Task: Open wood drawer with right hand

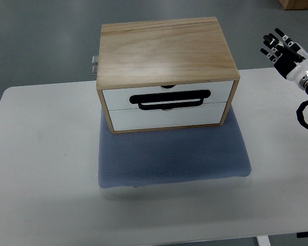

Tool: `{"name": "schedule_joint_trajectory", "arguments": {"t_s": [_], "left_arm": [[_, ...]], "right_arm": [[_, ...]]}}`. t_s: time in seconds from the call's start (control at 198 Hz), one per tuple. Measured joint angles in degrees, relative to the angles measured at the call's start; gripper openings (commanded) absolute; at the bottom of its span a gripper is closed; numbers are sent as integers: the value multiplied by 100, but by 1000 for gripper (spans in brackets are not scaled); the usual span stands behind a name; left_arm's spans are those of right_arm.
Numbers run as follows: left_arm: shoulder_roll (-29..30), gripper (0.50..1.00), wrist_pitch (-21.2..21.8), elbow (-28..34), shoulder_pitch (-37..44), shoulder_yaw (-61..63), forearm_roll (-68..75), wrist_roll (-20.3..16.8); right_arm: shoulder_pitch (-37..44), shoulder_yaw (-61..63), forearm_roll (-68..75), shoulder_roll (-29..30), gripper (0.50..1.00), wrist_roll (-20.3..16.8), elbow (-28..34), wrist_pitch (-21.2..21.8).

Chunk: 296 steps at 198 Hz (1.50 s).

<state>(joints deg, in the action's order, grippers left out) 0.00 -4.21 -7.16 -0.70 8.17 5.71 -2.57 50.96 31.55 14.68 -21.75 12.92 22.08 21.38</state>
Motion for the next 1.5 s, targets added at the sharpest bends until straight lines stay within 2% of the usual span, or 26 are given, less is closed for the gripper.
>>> {"name": "schedule_joint_trajectory", "arguments": {"t_s": [1.499], "left_arm": [[0,1000,0,5,1,0,0,2]], "right_arm": [[21,9,37,-66,946,0,-3,130]]}}
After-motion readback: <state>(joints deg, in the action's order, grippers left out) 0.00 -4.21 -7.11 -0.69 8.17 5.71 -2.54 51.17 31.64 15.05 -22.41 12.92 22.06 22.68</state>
